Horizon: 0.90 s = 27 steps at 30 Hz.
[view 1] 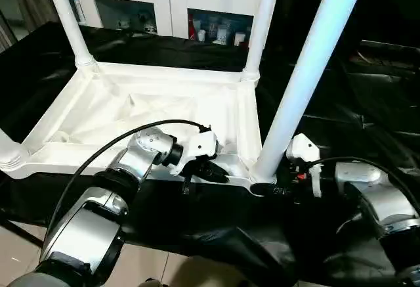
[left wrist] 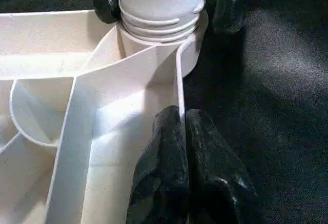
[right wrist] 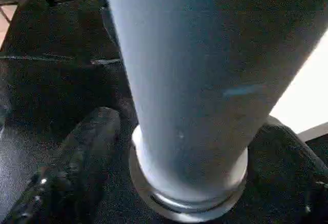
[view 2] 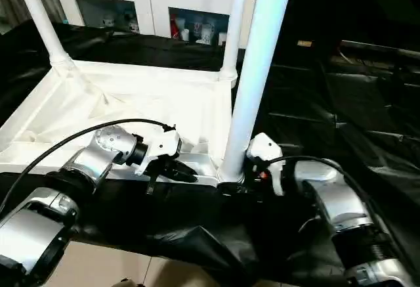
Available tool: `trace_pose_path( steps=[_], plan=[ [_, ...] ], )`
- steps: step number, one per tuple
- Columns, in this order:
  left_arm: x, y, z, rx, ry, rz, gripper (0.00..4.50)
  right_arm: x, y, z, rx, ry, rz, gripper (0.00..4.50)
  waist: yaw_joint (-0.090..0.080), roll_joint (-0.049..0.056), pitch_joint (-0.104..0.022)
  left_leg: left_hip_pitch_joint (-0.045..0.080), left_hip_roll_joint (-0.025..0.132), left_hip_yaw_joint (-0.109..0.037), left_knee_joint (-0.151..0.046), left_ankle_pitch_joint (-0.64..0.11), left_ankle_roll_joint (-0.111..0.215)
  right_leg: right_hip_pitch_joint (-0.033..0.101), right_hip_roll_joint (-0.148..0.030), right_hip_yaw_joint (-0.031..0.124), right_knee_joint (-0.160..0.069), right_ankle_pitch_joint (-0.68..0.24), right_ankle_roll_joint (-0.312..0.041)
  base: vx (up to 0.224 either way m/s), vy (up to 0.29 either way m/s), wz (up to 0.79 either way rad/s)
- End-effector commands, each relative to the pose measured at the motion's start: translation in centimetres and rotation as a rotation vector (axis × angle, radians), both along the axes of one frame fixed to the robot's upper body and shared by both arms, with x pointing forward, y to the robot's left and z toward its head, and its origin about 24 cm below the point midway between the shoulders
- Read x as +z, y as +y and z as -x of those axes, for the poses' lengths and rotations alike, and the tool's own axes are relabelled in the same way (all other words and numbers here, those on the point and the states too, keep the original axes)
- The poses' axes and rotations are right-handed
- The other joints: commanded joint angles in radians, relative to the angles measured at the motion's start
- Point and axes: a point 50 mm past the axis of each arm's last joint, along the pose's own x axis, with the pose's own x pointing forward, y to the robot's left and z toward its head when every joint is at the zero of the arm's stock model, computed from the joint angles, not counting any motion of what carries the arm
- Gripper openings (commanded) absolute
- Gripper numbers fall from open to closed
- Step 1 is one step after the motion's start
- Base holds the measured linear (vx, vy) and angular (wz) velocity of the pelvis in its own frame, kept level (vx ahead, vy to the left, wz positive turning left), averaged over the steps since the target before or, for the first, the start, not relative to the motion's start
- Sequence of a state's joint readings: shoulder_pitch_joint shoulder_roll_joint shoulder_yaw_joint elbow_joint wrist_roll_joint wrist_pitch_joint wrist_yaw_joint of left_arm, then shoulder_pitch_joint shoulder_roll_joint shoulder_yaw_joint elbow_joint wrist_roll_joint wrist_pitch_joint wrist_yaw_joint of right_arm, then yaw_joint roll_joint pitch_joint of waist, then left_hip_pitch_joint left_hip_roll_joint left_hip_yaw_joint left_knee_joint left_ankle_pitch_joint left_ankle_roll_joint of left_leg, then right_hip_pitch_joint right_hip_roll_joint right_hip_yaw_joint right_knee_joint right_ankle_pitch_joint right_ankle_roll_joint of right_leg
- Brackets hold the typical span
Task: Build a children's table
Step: Rotate leg to tighten
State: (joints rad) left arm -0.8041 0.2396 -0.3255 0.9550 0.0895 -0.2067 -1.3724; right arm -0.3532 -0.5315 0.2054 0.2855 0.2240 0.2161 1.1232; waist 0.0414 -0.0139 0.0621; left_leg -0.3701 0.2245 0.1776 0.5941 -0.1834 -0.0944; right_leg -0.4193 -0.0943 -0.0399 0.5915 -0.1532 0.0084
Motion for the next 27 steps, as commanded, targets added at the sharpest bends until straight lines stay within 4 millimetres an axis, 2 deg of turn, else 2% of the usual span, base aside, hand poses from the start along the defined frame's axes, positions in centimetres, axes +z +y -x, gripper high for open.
trace_pose_path(
  steps=[1, 8, 15, 16, 17, 18, 20, 22, 23, 24, 25, 26, 27],
  plan=[
    [0.6, -0.9, 0.1, -0.057, -0.015, 0.011, 0.0, 0.2, 0.0, -0.1, 0.018, 0.004, 0.02, 3.48, -0.003, -0.012, -0.067, 0.006, -0.001, 0.015, -0.07, -0.222, 0.081, 0.055, -0.024, 0.02, -0.063, -0.225, -0.251, 0.0, 0.0, 0.0],
    [0.5, -0.9, 0.2, -0.061, -0.01, 0.011, 0.0, 0.3, -0.2, -0.2, 0.005, 0.003, 0.007, 2.8, -0.004, -0.013, -0.066, 0.006, -0.002, 0.015, -0.071, -0.237, 0.075, 0.054, -0.023, 0.02, -0.065, -0.252, -0.242, 0.0, 0.0, 0.0],
    [0.3, -0.8, 0.1, -0.038, -0.017, 0.002, 0.0, -0.1, -0.3, -0.1, -0.029, 0.013, 0.005, 2.7, -0.004, -0.015, -0.066, 0.006, -0.002, 0.015, -0.071, -0.232, 0.076, 0.054, -0.023, 0.02, -0.066, -0.253, -0.239, 0.0, 0.0, 0.0],
    [0.3, -1.0, -0.4, 0.034, -0.067, 0.003, 0.0, -0.5, -0.4, -0.7, -0.132, -0.009, 0.001, 2.7, -0.004, -0.014, -0.065, 0.006, -0.002, 0.015, -0.071, -0.234, 0.076, 0.053, -0.024, 0.02, -0.066, -0.257, -0.238, 0.0, 0.0, 0.0],
    [0.3, -1.1, -0.6, 0.056, -0.08, 0.003, 0.0, -0.6, -0.4, -0.8, -0.162, -0.014, -0.002, 2.7, -0.008, -0.013, -0.064, 0.005, -0.002, 0.015, -0.072, -0.243, 0.068, 0.049, -0.024, 0.021, -0.068, -0.271, -0.234, 0.0, 0.0, 0.0],
    [0.3, -1.3, -1.0, 0.12, -0.099, 0.003, 0.0, -0.8, -0.5, -1.3, -0.241, -0.025, -0.015, 2.7, -0.01, -0.016, -0.064, 0.006, -0.004, 0.014, -0.073, -0.253, 0.063, 0.05, -0.023, 0.019, -0.07, -0.291, -0.228, 0.0, 0.0, 0.0],
    [0.3, -1.7, -1.8, 0.246, -0.126, 0.012, 0.0, -1.5, -0.5, -2.1, -0.409, -0.052, -0.032, 2.69, -0.014, -0.015, -0.063, 0.011, -0.006, 0.015, -0.072, -0.281, 0.045, 0.043, -0.023, 0.019, -0.078, -0.358, -0.208, 0.0, 0.0, 0.0],
    [0.1, -2.0, -2.3, 0.333, -0.134, 0.01, 0.0, -2.3, -0.5, -2.7, -0.585, -0.045, -0.047, 2.69, -0.02, -0.015, -0.063, 0.008, -0.009, 0.011, -0.075, -0.291, 0.022, 0.042, -0.022, 0.017, -0.082, -0.417, -0.178, 0.0, 0.0, 0.0],
    [-0.1, -2.4, -2.6, 0.393, -0.141, 0.007, 0.0, -3.0, -0.6, -2.9, -0.716, -0.032, -0.053, 2.69, -0.022, -0.015, -0.063, 0.009, -0.01, 0.01, -0.076, -0.294, 0.018, 0.041, -0.022, 0.016, -0.085, -0.425, -0.173, 0.0, 0.0, 0.0],
    [-0.1, -2.4, -2.6, 0.399, -0.142, 0.007, 0.0, -3.1, -0.6, -2.9, -0.729, -0.031, -0.053, 2.69, -0.026, -0.015, -0.064, 0.006, -0.012, 0.008, -0.077, -0.287, 0.009, 0.043, -0.022, 0.016, -0.083, -0.425, -0.162, 0.0, 0.0, 0.0],
    [-0.2, -2.8, -2.8, 0.453, -0.151, 0.006, 0.0, -3.7, -0.6, -3.0, -0.837, -0.021, -0.048, 2.69, -0.03, -0.017, -0.063, 0.006, -0.012, 0.009, -0.077, -0.286, 0.011, 0.043, -0.02, 0.016, -0.086, -0.415, -0.159, 0.0, 0.0, 0.0],
    [-0.3, -3.5, -3.2, 0.537, -0.169, 0.001, 0.0, -4.4, -0.3, -3.0, -0.995, -0.012, -0.034, 2.68, -0.034, -0.011, -0.065, 0.007, -0.011, 0.008, -0.077, -0.287, 0.012, 0.042, -0.021, 0.017, -0.085, -0.399, -0.167, 0.0, 0.0, 0.0],
    [-0.3, -3.5, -3.2, 0.537, -0.169, 0.001, 0.0, -4.4, -0.3, -3.0, -0.995, -0.012, -0.034, 2.68, -0.038, -0.011, -0.065, 0.006, -0.012, 0.01, -0.076, -0.28, 0.008, 0.041, -0.019, 0.018, -0.084, -0.385, -0.167, 0.0, 0.0, 0.0]
  ],
)
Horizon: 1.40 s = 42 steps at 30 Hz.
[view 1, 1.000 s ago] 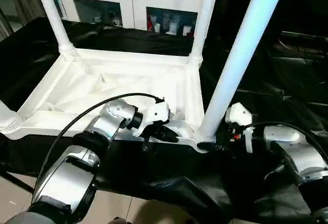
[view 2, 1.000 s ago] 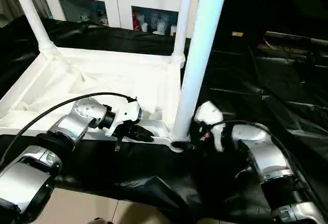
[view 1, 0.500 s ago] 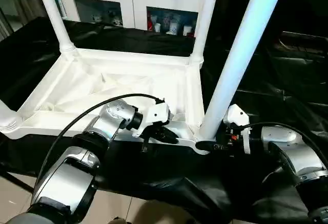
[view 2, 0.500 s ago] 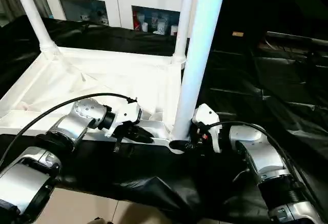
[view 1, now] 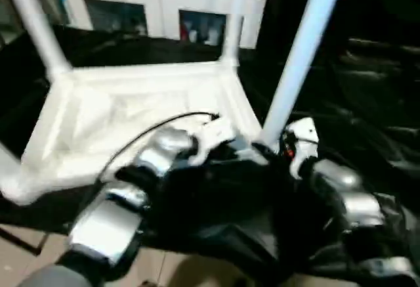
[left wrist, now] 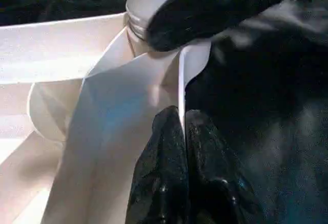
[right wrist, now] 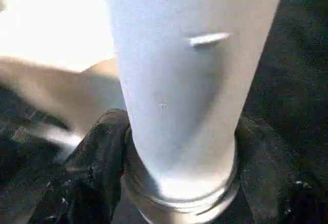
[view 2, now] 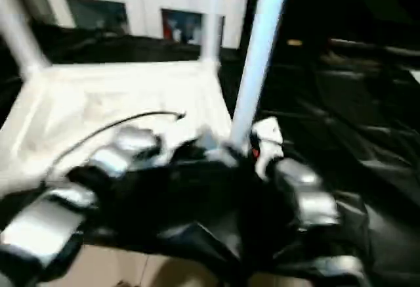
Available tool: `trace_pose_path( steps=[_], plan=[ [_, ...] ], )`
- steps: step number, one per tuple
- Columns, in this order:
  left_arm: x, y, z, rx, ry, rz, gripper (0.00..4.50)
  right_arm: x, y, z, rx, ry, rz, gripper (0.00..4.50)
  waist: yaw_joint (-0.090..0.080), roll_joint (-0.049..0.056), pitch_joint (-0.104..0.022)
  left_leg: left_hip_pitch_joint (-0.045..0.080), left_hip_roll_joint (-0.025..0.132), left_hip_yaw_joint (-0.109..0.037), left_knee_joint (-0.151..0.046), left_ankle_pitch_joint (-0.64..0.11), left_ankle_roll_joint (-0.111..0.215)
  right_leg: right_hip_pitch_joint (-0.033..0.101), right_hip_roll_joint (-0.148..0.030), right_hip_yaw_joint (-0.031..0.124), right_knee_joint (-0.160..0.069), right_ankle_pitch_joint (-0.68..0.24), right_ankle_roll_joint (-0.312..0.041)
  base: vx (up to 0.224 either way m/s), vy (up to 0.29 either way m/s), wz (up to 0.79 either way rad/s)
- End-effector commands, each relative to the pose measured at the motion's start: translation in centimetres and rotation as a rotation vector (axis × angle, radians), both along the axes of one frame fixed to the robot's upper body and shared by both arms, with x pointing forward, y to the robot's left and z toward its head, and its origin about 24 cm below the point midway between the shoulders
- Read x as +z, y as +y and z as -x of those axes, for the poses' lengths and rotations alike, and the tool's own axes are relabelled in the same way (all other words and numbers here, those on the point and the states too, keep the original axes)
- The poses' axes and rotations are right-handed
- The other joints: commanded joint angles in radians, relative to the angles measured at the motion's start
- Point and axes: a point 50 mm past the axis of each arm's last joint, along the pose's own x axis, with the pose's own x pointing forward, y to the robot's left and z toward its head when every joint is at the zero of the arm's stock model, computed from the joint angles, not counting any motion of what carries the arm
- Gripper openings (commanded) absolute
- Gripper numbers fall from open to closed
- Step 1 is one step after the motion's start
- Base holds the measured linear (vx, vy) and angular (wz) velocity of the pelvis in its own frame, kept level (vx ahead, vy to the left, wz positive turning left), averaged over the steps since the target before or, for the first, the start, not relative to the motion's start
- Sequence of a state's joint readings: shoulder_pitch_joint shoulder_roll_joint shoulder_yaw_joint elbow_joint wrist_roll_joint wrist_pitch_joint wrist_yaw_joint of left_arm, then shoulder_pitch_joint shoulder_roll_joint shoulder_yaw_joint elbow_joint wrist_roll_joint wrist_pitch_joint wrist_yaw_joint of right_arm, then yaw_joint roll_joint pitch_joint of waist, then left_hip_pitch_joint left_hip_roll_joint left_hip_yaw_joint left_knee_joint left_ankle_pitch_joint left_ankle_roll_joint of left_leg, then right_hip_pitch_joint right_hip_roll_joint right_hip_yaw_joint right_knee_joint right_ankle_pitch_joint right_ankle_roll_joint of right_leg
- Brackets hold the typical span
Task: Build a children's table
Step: Rotate leg to tighten
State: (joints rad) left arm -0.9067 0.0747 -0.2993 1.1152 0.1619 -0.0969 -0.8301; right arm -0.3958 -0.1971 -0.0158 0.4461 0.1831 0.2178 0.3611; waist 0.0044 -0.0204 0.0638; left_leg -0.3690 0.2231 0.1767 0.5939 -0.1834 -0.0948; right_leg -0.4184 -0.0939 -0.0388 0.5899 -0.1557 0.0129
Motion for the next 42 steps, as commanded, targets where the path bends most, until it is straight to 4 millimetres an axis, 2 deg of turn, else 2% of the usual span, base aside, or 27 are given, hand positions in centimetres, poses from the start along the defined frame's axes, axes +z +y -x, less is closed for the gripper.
trace_pose_path(
  steps=[1, 2, 3, 5, 6, 10, 11, 12, 14, 17, 19, 20, 21, 22, 24, 25, 26, 28, 29, 31, 32, 34, 35, 36, 38, 40, 42],
  plan=[
    [0.0, 0.5, -0.9, 0.151, -0.042, -0.009, 0.0, -2.5, -1.6, 0.8, -0.211, 0.116, 0.065, 2.68, -0.003, -0.008, -0.069, 0.004, -0.012, 0.009, -0.077, -0.277, 0.009, 0.044, -0.019, 0.015, -0.083, -0.375, -0.171, 0.0, 0.0, 0.0],
    [0.1, 0.2, -1.0, 0.18, -0.057, -0.01, 0.0, -2.5, -1.2, 0.7, -0.25, 0.105, 0.071, 2.68, -0.003, -0.006, -0.069, 0.003, -0.013, 0.01, -0.076, -0.274, 0.011, 0.043, -0.019, 0.016, -0.083, -0.368, -0.17, 0.0, 0.0, 0.0],
    [0.1, 0.0, -1.1, 0.205, -0.071, -0.013, 0.0, -2.3, -0.8, 0.4, -0.278, 0.089, 0.074, 2.68, -0.005, 0.0, -0.069, 0.006, -0.013, 0.011, -0.076, -0.274, 0.01, 0.041, -0.018, 0.017, -0.085, -0.357, -0.173, 0.0, 0.0, 0.0],
    [0.1, -0.3, -1.1, 0.206, -0.082, -0.016, 0.0, -2.0, -0.1, 0.1, -0.284, 0.066, 0.07, 2.68, -0.005, -0.001, -0.073, 0.003, -0.013, 0.01, -0.075, -0.262, 0.017, 0.047, -0.018, 0.017, -0.08, -0.314, -0.181, 0.0, 0.0, 0.0],
    [0.0, -0.4, -1.0, 0.2, -0.083, -0.021, 0.0, -1.8, 0.5, -0.1, -0.266, 0.055, 0.059, 2.68, -0.004, 0.008, -0.074, 0.003, -0.014, 0.01, -0.075, -0.261, 0.019, 0.048, -0.018, 0.016, -0.079, -0.303, -0.184, 0.0, 0.0, 0.0],
    [0.0, -0.7, -0.9, 0.172, -0.086, -0.029, 0.0, -1.4, 1.4, -0.2, -0.218, 0.029, 0.071, 2.68, -0.006, 0.008, -0.075, 0.003, -0.013, 0.011, -0.075, -0.253, 0.035, 0.052, -0.017, 0.016, -0.075, -0.238, -0.208, 0.0, 0.0, 0.0],
    [0.1, -0.8, -0.9, 0.167, -0.089, -0.03, 0.0, -1.3, 1.5, -0.2, -0.211, 0.018, 0.073, 2.68, -0.007, 0.005, -0.075, 0.003, -0.013, 0.012, -0.074, -0.253, 0.038, 0.052, -0.017, 0.016, -0.075, -0.236, -0.21, 0.0, 0.0, 0.0],
    [0.2, -0.9, -0.9, 0.142, -0.075, -0.03, 0.0, -0.8, 1.8, -0.1, -0.151, -0.015, 0.068, 3.03, -0.006, 0.007, -0.076, 0.003, -0.013, 0.013, -0.074, -0.252, 0.042, 0.054, -0.018, 0.016, -0.074, -0.235, -0.213, 0.0, 0.0, 0.0],
    [0.2, -0.9, -0.8, 0.121, -0.065, -0.03, 0.0, -0.4, 1.9, -0.1, -0.119, -0.044, 0.073, 3.38, -0.004, 0.005, -0.074, 0.004, -0.012, 0.013, -0.074, -0.251, 0.048, 0.054, -0.019, 0.017, -0.077, -0.243, -0.212, 0.0, 0.0, 0.0],
    [0.3, -0.7, -0.6, 0.065, -0.031, -0.031, 0.0, 0.7, 0.9, -0.1, -0.035, -0.082, 0.078, 3.54, -0.002, 0.004, -0.073, 0.001, -0.011, 0.012, -0.074, -0.241, 0.057, 0.058, -0.019, 0.016, -0.075, -0.232, -0.21, 0.0, 0.0, 0.0],
    [0.2, -0.5, -0.5, 0.034, -0.018, -0.04, 0.0, 1.4, 0.0, -0.2, 0.009, -0.091, 0.067, 3.77, -0.01, 0.001, -0.072, -0.005, -0.013, 0.011, -0.075, -0.242, 0.065, 0.061, -0.019, 0.014, -0.076, -0.246, -0.208, 0.0, 0.0, 0.0],
    [0.1, -0.2, -0.4, 0.004, -0.002, -0.046, 0.0, 1.9, -0.8, -0.1, 0.092, -0.08, 0.053, 3.81, -0.012, 0.0, -0.073, -0.002, -0.014, 0.012, -0.073, -0.249, 0.07, 0.061, -0.019, 0.014, -0.078, -0.255, -0.209, 0.0, 0.0, 0.0],
    [0.1, 0.0, -0.3, -0.025, 0.007, -0.055, 0.0, 2.3, -1.3, 0.2, 0.185, -0.074, 0.062, 3.87, -0.011, 0.0, -0.075, 0.001, -0.012, 0.012, -0.07, -0.245, 0.081, 0.063, -0.019, 0.016, -0.077, -0.237, -0.219, 0.0, 0.0, 0.0],
    [0.1, 0.2, -0.2, -0.045, 0.011, -0.056, 0.0, 2.6, -1.8, 0.6, 0.274, -0.067, 0.079, 3.87, -0.009, -0.009, -0.076, -0.003, -0.01, 0.012, -0.068, -0.227, 0.096, 0.065, -0.02, 0.016, -0.072, -0.209, -0.23, 0.0, 0.0, 0.0],
    [0.4, 0.4, 0.0, -0.099, 0.024, -0.046, 0.0, 2.9, -2.4, 1.4, 0.41, -0.051, 0.123, 3.87, -0.005, -0.007, -0.077, -0.005, -0.008, 0.012, -0.064, -0.196, 0.118, 0.069, -0.022, 0.017, -0.065, -0.16, -0.247, 0.0, 0.0, 0.0],
    [0.8, 0.4, 0.2, -0.162, 0.037, -0.028, 0.0, 3.1, -3.0, 1.9, 0.503, -0.032, 0.149, 3.87, -0.006, -0.018, -0.074, -0.008, -0.008, 0.014, -0.064, -0.188, 0.132, 0.067, -0.021, 0.015, -0.065, -0.157, -0.254, 0.0, 0.0, 0.0],
    [0.9, 0.4, 0.3, -0.175, 0.041, -0.022, 0.0, 3.1, -3.1, 2.0, 0.517, -0.028, 0.153, 3.87, -0.003, -0.015, -0.075, -0.005, -0.007, 0.014, -0.063, -0.188, 0.136, 0.068, -0.023, 0.016, -0.064, -0.16, -0.259, 0.0, 0.0, 0.0],
    [1.5, 0.4, 0.7, -0.268, 0.06, 0.003, 0.0, 3.2, -3.5, 2.4, 0.585, -0.003, 0.16, 3.87, -0.001, -0.013, -0.077, -0.003, -0.005, 0.016, -0.06, -0.159, 0.151, 0.064, -0.025, 0.018, -0.059, -0.116, -0.293, 0.0, 0.0, 0.0],
    [1.5, 0.4, 0.7, -0.269, 0.061, 0.003, 0.0, 3.2, -3.5, 2.4, 0.585, -0.003, 0.16, 3.87, 0.0, -0.013, -0.077, -0.002, -0.003, 0.016, -0.06, -0.157, 0.153, 0.064, -0.024, 0.018, -0.057, -0.104, -0.302, 0.0, 0.0, 0.0],
    [2.1, 0.6, 1.7, -0.431, 0.102, 0.009, 0.0, 3.0, -3.0, 2.9, 0.695, 0.043, 0.166, 3.87, 0.005, -0.015, -0.072, 0.001, 0.0, 0.016, -0.064, -0.177, 0.151, 0.061, -0.024, 0.017, -0.057, -0.12, -0.309, 0.0, 0.0, 0.0],
    [2.2, 0.6, 1.9, -0.456, 0.107, 0.005, 0.0, 2.9, -2.8, 3.0, 0.721, 0.053, 0.172, 3.87, 0.005, -0.014, -0.07, 0.001, 0.001, 0.016, -0.066, -0.183, 0.149, 0.06, -0.025, 0.017, -0.058, -0.129, -0.312, 0.0, 0.0, 0.0],
    [2.3, 0.7, 2.1, -0.475, 0.11, -0.001, 0.0, 2.7, -2.4, 3.0, 0.763, 0.066, 0.184, 3.87, 0.014, -0.011, -0.069, 0.012, 0.006, 0.019, -0.067, -0.206, 0.133, 0.051, -0.023, 0.02, -0.06, -0.149, -0.314, 0.0, 0.0, 0.0],
    [2.3, 0.7, 2.1, -0.475, 0.11, -0.001, 0.0, 2.7, -2.4, 3.0, 0.767, 0.066, 0.185, 3.87, 0.019, -0.01, -0.068, 0.013, 0.007, 0.02, -0.067, -0.206, 0.129, 0.05, -0.024, 0.02, -0.06, -0.148, -0.313, 0.0, 0.0, 0.0],
    [2.4, 0.7, 2.0, -0.471, 0.108, 0.001, 0.0, 2.7, -2.1, 3.0, 0.782, 0.07, 0.183, 3.87, 0.027, -0.015, -0.066, 0.014, 0.007, 0.022, -0.067, -0.211, 0.123, 0.049, -0.023, 0.021, -0.059, -0.149, -0.31, 0.0, 0.0, 0.0],
    [2.4, 0.7, 2.0, -0.468, 0.106, 0.003, 0.0, 2.7, -2.0, 2.9, 0.789, 0.072, 0.181, 3.87, 0.03, -0.014, -0.065, 0.01, 0.005, 0.021, -0.07, -0.205, 0.113, 0.053, -0.026, 0.02, -0.059, -0.171, -0.293, 0.0, 0.0, 0.0],
    [2.5, 0.9, 2.1, -0.472, 0.107, 0.002, 0.0, 2.6, -1.9, 2.9, 0.817, 0.085, 0.186, 3.87, 0.029, -0.019, -0.066, 0.005, 0.003, 0.019, -0.07, -0.202, 0.104, 0.057, -0.027, 0.019, -0.058, -0.19, -0.275, 0.0, 0.0, 0.0],
    [2.4, 1.1, 2.2, -0.47, 0.11, 0.003, 0.0, 2.5, -1.8, 2.9, 0.835, 0.091, 0.184, 3.87, 0.028, -0.018, -0.065, 0.002, 0.002, 0.018, -0.068, -0.179, 0.11, 0.057, -0.027, 0.02, -0.056, -0.168, -0.275, 0.0, 0.0, 0.0]
  ],
)
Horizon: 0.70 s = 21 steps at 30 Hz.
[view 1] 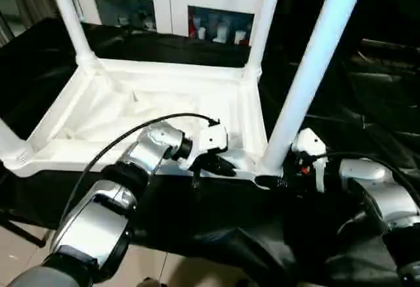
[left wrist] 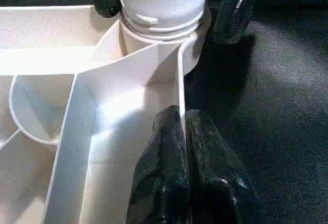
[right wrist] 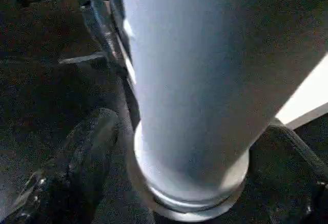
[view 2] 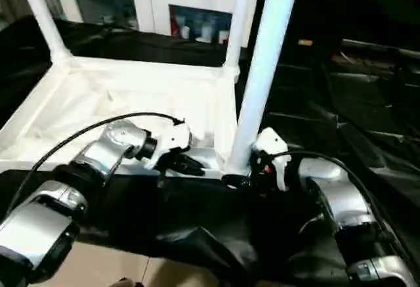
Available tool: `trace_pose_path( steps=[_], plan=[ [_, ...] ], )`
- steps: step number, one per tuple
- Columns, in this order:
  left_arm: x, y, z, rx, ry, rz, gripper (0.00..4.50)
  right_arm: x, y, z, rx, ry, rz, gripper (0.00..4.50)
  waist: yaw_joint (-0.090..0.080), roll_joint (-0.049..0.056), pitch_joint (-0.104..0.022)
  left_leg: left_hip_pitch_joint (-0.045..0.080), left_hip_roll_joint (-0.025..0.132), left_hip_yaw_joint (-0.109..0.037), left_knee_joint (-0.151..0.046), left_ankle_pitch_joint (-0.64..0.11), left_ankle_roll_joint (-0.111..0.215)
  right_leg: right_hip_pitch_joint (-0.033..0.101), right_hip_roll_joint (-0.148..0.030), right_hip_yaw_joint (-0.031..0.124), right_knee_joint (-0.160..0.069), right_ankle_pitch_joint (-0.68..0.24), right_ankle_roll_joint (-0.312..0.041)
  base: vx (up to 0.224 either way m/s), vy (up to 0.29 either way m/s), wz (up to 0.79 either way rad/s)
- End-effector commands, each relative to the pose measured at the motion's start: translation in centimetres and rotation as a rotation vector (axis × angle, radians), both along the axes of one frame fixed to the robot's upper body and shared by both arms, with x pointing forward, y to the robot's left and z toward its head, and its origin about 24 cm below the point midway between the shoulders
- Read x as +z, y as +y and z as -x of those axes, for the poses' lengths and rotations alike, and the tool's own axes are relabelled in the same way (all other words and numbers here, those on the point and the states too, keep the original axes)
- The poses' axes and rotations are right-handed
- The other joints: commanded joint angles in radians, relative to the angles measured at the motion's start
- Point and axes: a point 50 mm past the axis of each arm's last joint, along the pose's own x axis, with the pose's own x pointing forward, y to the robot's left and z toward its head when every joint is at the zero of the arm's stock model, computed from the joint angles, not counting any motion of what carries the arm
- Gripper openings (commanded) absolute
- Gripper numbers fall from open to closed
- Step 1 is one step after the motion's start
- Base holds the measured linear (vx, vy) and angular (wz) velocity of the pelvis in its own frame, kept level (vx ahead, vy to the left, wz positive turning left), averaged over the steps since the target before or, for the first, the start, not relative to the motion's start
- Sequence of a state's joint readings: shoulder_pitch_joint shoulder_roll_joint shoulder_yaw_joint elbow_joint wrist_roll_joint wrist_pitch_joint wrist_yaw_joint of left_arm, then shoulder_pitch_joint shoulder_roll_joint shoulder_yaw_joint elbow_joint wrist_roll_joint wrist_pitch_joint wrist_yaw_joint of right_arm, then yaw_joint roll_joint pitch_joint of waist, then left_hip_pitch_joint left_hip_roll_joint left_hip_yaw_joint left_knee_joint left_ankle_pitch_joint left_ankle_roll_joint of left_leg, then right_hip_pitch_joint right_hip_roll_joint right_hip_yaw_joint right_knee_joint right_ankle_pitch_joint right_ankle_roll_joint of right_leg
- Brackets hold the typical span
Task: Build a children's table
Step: Rotate leg to tighten
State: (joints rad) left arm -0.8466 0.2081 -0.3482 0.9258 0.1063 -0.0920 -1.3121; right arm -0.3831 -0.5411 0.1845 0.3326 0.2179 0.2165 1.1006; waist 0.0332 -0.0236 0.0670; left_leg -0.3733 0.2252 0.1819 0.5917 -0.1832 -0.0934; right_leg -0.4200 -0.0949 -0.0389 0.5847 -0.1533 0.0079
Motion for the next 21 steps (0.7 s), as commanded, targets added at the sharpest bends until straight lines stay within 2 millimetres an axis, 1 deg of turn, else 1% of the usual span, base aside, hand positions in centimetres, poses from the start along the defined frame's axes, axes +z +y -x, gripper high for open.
trace_pose_path(
  steps=[1, 2, 3, 4, 5, 6, 9, 10, 11, 12, 13, 16, 19, 20, 21],
  plan=[
    [1.1, -1.6, 0.4, -0.079, -0.031, 0.05, 0.0, 0.1, 0.6, -0.1, 0.045, 0.001, 0.017, 3.87, -0.001, -0.015, -0.068, 0.007, 0.0, 0.013, -0.066, -0.179, 0.108, 0.058, -0.026, 0.02, -0.051, -0.17, -0.27, 0.0, 0.0, 0.0],
    [1.2, -1.5, 0.4, -0.078, -0.029, 0.05, 0.0, 0.2, 0.6, -0.2, 0.041, 0.001, 0.014, 3.87, -0.001, -0.013, -0.07, 0.006, 0.0, 0.013, -0.065, -0.169, 0.112, 0.06, -0.026, 0.02, -0.049, -0.155, -0.274, 0.0, 0.0, 0.0],
    [1.2, -1.4, 0.5, -0.078, -0.028, 0.05, 0.0, 0.2, 0.6, -0.3, 0.039, 0.001, 0.012, 3.72, -0.001, -0.012, -0.071, 0.006, 0.0, 0.013, -0.064, -0.155, 0.116, 0.061, -0.026, 0.02, -0.046, -0.13, -0.28, 0.0, 0.0, 0.0],
    [1.2, -1.3, 0.5, -0.078, -0.026, 0.05, 0.0, 0.2, 0.6, -0.3, 0.034, 0.003, 0.004, 3.72, -0.002, -0.012, -0.072, 0.006, 0.0, 0.014, -0.063, -0.142, 0.12, 0.061, -0.024, 0.02, -0.043, -0.107, -0.286, 0.0, 0.0, 0.0],
    [1.1, -1.3, 0.6, -0.078, -0.024, 0.05, 0.0, 0.2, 0.6, -0.4, 0.032, 0.005, -0.002, 3.59, -0.002, -0.012, -0.072, 0.006, 0.0, 0.014, -0.063, -0.141, 0.121, 0.061, -0.023, 0.02, -0.043, -0.103, -0.288, 0.0, 0.0, 0.0],
    [1.1, -1.2, 0.5, -0.075, -0.023, 0.05, 0.0, 0.3, 0.6, -0.4, 0.024, 0.007, -0.013, 3.44, -0.003, -0.013, -0.073, 0.008, -0.001, 0.015, -0.062, -0.143, 0.124, 0.06, -0.023, 0.02, -0.044, -0.104, -0.293, 0.0, 0.0, 0.0],
    [0.9, -1.1, 0.5, -0.063, -0.022, 0.049, 0.0, 0.2, 0.7, -0.4, 0.011, 0.009, -0.029, 3.31, -0.002, -0.013, -0.076, 0.009, -0.001, 0.015, -0.062, -0.149, 0.121, 0.061, -0.023, 0.019, -0.044, -0.113, -0.293, 0.0, 0.0, 0.0],
    [0.8, -1.1, 0.4, -0.058, -0.022, 0.049, 0.0, 0.2, 0.7, -0.3, 0.005, 0.01, -0.032, 3.13, -0.002, -0.014, -0.076, 0.01, 0.0, 0.015, -0.062, -0.147, 0.121, 0.061, -0.023, 0.02, -0.044, -0.112, -0.294, 0.0, 0.0, 0.0],
    [0.8, -1.2, 0.4, -0.054, -0.021, 0.049, 0.0, 0.0, 0.7, -0.3, 0.0, 0.013, -0.034, 3.13, -0.002, -0.014, -0.075, 0.009, -0.001, 0.016, -0.061, -0.149, 0.12, 0.061, -0.023, 0.02, -0.044, -0.115, -0.294, 0.0, 0.0, 0.0],
    [0.8, -1.2, 0.4, -0.053, -0.021, 0.049, 0.0, 0.0, 0.7, -0.2, -0.001, 0.013, -0.034, 3.01, -0.001, -0.02, -0.075, 0.008, -0.001, 0.015, -0.062, -0.152, 0.119, 0.061, -0.024, 0.019, -0.045, -0.133, -0.288, 0.0, 0.0, 0.0],
    [0.7, -1.1, 0.4, -0.042, -0.02, 0.053, 0.0, -0.3, 0.8, -0.1, -0.009, 0.024, -0.049, 2.87, -0.001, -0.018, -0.075, 0.009, -0.001, 0.015, -0.062, -0.153, 0.118, 0.06, -0.024, 0.019, -0.046, -0.143, -0.283, 0.0, 0.0, 0.0],
    [0.7, -1.1, 0.5, -0.033, -0.016, 0.058, 0.0, -0.7, 1.1, 0.1, -0.015, 0.034, -0.058, 2.76, 0.0, -0.018, -0.077, 0.009, 0.0, 0.015, -0.061, -0.144, 0.118, 0.061, -0.025, 0.02, -0.044, -0.136, -0.283, 0.0, 0.0, 0.0],
    [0.5, -0.8, 0.6, -0.034, -0.008, 0.049, 0.0, -1.0, 1.3, 0.2, -0.036, 0.035, -0.063, 2.7, -0.001, -0.02, -0.075, 0.007, -0.001, 0.015, -0.063, -0.149, 0.114, 0.06, -0.024, 0.019, -0.046, -0.153, -0.276, 0.0, 0.0, 0.0],
    [0.3, -0.7, 0.5, -0.007, -0.006, 0.046, 0.0, -1.4, 1.5, 0.0, -0.104, 0.019, -0.064, 2.7, -0.003, -0.034, -0.075, 0.007, -0.001, 0.016, -0.063, -0.155, 0.115, 0.06, -0.024, 0.018, -0.049, -0.169, -0.27, 0.0, 0.0, 0.0],
    [0.2, -0.7, 0.4, 0.011, -0.006, 0.046, 0.0, -1.6, 1.5, -0.1, -0.145, 0.007, -0.064, 2.69, -0.003, -0.023, -0.073, 0.009, -0.001, 0.014, -0.066, -0.171, 0.097, 0.055, -0.027, 0.02, -0.052, -0.21, -0.256, 0.0, 0.0, 0.0]
  ],
)
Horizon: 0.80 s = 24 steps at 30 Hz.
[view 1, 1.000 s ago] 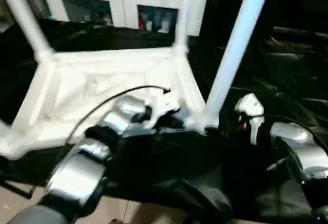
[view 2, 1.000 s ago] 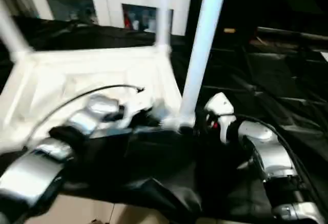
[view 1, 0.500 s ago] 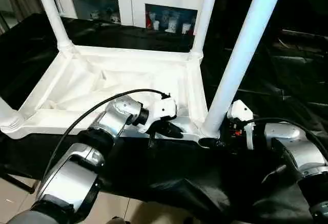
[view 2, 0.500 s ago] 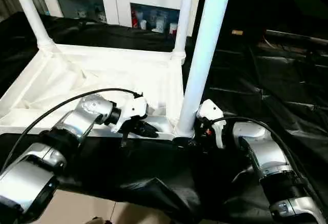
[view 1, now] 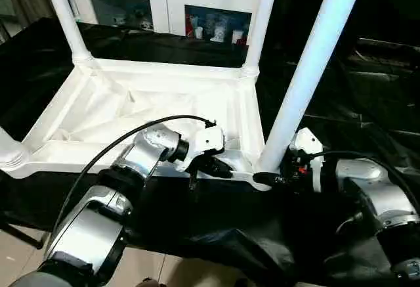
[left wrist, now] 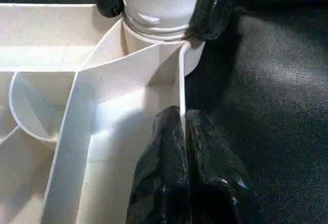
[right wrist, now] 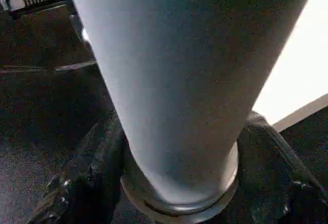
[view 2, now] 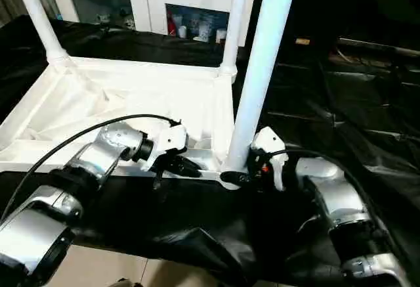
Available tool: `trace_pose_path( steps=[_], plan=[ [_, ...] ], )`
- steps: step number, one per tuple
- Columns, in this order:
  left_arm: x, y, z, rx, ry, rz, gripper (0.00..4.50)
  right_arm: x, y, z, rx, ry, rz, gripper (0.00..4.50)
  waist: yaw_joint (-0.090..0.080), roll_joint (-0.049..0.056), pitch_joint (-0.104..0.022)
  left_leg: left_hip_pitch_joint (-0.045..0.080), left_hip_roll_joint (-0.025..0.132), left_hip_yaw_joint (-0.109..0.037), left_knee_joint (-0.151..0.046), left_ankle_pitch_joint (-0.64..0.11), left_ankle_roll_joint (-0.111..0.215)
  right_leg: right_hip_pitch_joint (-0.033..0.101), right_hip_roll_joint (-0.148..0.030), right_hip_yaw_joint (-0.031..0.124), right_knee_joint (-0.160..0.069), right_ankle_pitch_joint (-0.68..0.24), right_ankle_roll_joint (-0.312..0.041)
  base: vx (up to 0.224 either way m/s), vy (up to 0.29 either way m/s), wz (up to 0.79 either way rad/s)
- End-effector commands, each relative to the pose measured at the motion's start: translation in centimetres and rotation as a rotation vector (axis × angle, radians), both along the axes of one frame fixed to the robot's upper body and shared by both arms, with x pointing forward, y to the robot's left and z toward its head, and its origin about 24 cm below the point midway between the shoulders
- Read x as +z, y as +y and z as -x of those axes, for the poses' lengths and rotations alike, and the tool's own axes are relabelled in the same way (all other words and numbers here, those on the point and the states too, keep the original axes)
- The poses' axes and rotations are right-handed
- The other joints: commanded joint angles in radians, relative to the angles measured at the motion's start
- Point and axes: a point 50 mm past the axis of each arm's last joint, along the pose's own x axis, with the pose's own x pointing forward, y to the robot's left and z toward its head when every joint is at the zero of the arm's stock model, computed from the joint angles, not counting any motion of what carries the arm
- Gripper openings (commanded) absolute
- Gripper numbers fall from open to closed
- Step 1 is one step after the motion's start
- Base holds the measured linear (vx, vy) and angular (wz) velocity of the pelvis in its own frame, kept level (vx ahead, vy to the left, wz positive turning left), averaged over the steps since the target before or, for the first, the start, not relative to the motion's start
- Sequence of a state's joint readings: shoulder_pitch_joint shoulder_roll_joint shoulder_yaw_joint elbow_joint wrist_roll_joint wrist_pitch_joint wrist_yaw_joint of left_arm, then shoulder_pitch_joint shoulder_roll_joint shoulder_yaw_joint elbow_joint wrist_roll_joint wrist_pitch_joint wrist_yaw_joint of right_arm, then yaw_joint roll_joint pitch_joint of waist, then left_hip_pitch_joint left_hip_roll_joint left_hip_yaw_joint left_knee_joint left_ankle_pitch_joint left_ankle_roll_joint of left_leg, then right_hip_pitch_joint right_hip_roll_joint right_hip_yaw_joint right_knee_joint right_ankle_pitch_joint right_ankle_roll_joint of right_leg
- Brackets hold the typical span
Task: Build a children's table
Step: Rotate leg to tighten
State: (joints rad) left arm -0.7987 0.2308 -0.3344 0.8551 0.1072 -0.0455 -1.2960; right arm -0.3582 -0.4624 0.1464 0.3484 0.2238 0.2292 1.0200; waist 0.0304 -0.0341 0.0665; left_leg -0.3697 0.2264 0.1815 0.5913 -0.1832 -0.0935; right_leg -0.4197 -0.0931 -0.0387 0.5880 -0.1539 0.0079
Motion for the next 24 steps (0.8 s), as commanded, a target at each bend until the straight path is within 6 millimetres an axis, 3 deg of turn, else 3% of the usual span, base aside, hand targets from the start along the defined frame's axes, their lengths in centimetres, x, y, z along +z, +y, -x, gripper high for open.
trace_pose_path(
  steps=[1, 3, 6, 7, 9, 10, 12, 13, 14, 16, 17, 20, 22, 24],
  plan=[
    [0.4, -1.5, -0.2, 0.019, -0.032, 0.044, 0.0, -0.8, 0.8, -0.4, -0.133, -0.017, 0.002, 2.69, 0.0, -0.011, -0.071, 0.006, -0.002, 0.013, -0.067, -0.183, 0.087, 0.055, -0.027, 0.019, -0.058, -0.228, -0.25, 0.0, 0.0, 0.0],
    [0.2, -1.6, -0.5, 0.055, -0.046, 0.043, 0.0, -1.1, 0.9, -0.6, -0.191, -0.024, -0.003, 2.67, -0.006, -0.014, -0.07, 0.005, -0.004, 0.011, -0.07, -0.213, 0.058, 0.053, -0.026, 0.019, -0.061, -0.273, -0.228, 0.0, 0.0, 0.0],
    [-0.4, -2.2, -1.8, 0.278, -0.107, 0.025, 0.0, -2.2, 0.9, -1.7, -0.57, -0.037, -0.027, 2.67, -0.013, -0.012, -0.069, 0.012, -0.008, 0.012, -0.071, -0.257, 0.025, 0.043, -0.024, 0.02, -0.072, -0.348, -0.195, 0.0, 0.0, 0.0],
    [-0.4, -2.3, -1.9, 0.295, -0.111, 0.024, 0.0, -2.3, 0.8, -1.7, -0.6, -0.037, -0.025, 2.67, -0.015, -0.01, -0.071, 0.012, -0.01, 0.011, -0.072, -0.266, 0.008, 0.042, -0.024, 0.019, -0.075, -0.369, -0.182, 0.0, 0.0, 0.0],
    [-0.5, -2.5, -2.2, 0.351, -0.124, 0.021, 0.0, -2.7, 0.7, -1.9, -0.699, -0.036, -0.013, 2.67, -0.017, -0.012, -0.072, 0.011, -0.011, 0.008, -0.073, -0.27, 0.003, 0.043, -0.022, 0.019, -0.076, -0.372, -0.172, 0.0, 0.0, 0.0],
    [-0.6, -2.8, -2.6, 0.409, -0.139, 0.02, 0.0, -3.1, 0.5, -2.1, -0.807, -0.037, 0.005, 2.67, -0.018, -0.002, -0.072, 0.01, -0.011, 0.007, -0.073, -0.267, 0.005, 0.045, -0.022, 0.02, -0.074, -0.354, -0.174, 0.0, 0.0, 0.0],
    [-0.5, -3.3, -3.0, 0.481, -0.184, 0.01, 0.0, -3.4, 0.4, -2.3, -0.932, -0.029, -0.003, 2.66, -0.023, -0.007, -0.075, 0.009, -0.014, 0.008, -0.072, -0.26, 0.01, 0.046, -0.02, 0.019, -0.074, -0.318, -0.18, 0.0, 0.0, 0.0],
    [-0.6, -3.7, -2.9, 0.477, -0.197, 0.008, 0.0, -3.3, 0.8, -2.4, -0.958, -0.034, -0.024, 2.66, -0.023, -0.008, -0.075, 0.007, -0.015, 0.01, -0.071, -0.256, 0.014, 0.047, -0.02, 0.02, -0.074, -0.312, -0.18, 0.0, 0.0, 0.0],
    [-0.6, -3.7, -2.9, 0.477, -0.197, 0.008, 0.0, -3.3, 0.8, -2.4, -0.958, -0.034, -0.024, 2.66, -0.022, 0.005, -0.073, 0.009, -0.015, 0.009, -0.072, -0.255, 0.016, 0.046, -0.021, 0.02, -0.074, -0.306, -0.183, 0.0, 0.0, 0.0],
    [-0.6, -4.0, -2.8, 0.457, -0.204, 0.007, 0.0, -3.1, 1.2, -2.5, -0.963, -0.041, -0.043, 2.66, -0.022, -0.001, -0.076, 0.006, -0.015, 0.009, -0.071, -0.242, 0.026, 0.05, -0.02, 0.019, -0.073, -0.273, -0.185, 0.0, 0.0, 0.0],
    [-0.6, -4.2, -2.7, 0.437, -0.205, 0.008, 0.0, -2.9, 1.4, -2.5, -0.96, -0.05, -0.051, 2.66, -0.022, 0.007, -0.075, 0.006, -0.015, 0.007, -0.072, -0.24, 0.027, 0.051, -0.02, 0.019, -0.071, -0.263, -0.188, 0.0, 0.0, 0.0],
    [-0.5, -4.7, -2.3, 0.347, -0.217, 0.01, 0.0, -2.1, 1.2, -2.4, -0.945, -0.092, -0.101, 2.66, -0.024, 0.01, -0.077, 0.006, -0.014, 0.008, -0.072, -0.239, 0.037, 0.054, -0.018, 0.019, -0.069, -0.208, -0.205, 0.0, 0.0, 0.0],
    [-0.5, -4.9, -2.3, 0.326, -0.221, 0.017, 0.0, -1.5, 1.0, -2.3, -0.951, -0.122, -0.135, 3.36, -0.02, 0.016, -0.079, 0.007, -0.013, 0.009, -0.07, -0.223, 0.046, 0.056, -0.019, 0.02, -0.066, -0.173, -0.224, 0.0, 0.0, 0.0],
    [-0.4, -5.1, -2.2, 0.314, -0.229, 0.026, 0.0, -1.0, 0.9, -2.1, -0.946, -0.165, -0.141, 3.46, -0.016, 0.018, -0.079, 0.008, -0.013, 0.009, -0.07, -0.225, 0.047, 0.056, -0.02, 0.019, -0.067, -0.172, -0.226, 0.0, 0.0, 0.0]
  ],
)
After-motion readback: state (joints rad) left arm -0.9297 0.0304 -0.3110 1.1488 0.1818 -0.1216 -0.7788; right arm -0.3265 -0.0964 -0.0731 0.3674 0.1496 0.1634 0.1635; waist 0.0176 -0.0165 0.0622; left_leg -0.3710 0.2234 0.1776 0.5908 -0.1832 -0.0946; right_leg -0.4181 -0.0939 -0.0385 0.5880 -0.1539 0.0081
